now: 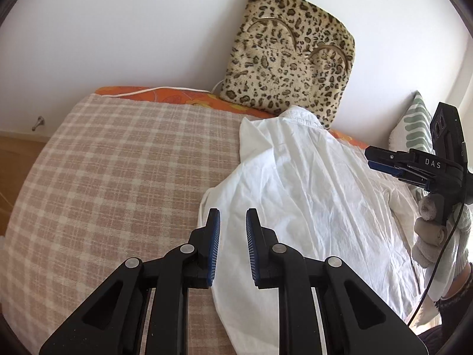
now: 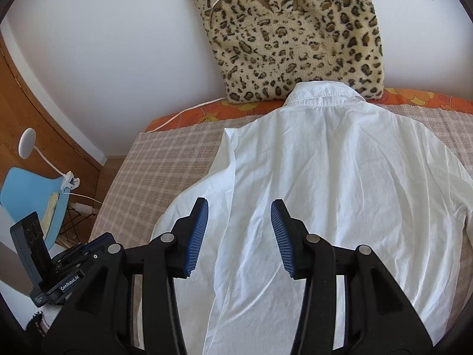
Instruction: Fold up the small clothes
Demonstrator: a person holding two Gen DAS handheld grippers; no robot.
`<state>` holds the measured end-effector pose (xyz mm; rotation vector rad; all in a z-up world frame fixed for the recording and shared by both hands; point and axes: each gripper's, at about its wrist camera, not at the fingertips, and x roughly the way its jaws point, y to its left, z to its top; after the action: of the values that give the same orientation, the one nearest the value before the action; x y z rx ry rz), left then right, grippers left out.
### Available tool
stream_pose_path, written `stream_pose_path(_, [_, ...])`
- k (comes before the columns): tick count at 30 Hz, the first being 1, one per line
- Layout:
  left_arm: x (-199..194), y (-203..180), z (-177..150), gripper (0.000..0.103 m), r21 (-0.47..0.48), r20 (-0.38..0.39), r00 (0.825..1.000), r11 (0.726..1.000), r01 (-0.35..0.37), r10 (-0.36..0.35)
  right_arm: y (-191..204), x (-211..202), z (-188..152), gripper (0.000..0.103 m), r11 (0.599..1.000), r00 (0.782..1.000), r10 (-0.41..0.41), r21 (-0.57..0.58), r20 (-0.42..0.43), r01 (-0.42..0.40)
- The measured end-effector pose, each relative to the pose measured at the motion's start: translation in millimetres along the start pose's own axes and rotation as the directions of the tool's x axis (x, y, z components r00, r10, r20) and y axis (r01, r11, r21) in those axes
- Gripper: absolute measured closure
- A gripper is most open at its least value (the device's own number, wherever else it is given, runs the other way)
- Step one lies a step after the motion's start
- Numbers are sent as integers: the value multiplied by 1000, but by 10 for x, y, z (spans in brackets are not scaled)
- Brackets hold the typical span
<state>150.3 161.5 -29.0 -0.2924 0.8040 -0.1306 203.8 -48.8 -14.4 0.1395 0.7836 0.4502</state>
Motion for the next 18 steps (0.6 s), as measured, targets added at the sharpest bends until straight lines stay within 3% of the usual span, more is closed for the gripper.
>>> stream_pose_path(2, [-114,-188,-26,87,33,11,1000,999,25,-25,-91,-292,-61,45,1000,1000,1,27,22,-2])
stream_pose_path(8, [-345,-835,-172,84,164,40,993,981,107,-115,-485,-1107,-234,45,995,994,-72,77,87,66])
stream_pose_path(11, [-343,-1120,-283,71,188,25,984,968,166,-174,-769,-1506,-315,43,988,985,-121,114,120,108])
stream_pose_path(18, [-241,-1834,-546,71,276,-39,965,926,260,-259,-1560,-2207,-651,38,952,951,-263,204,162,228])
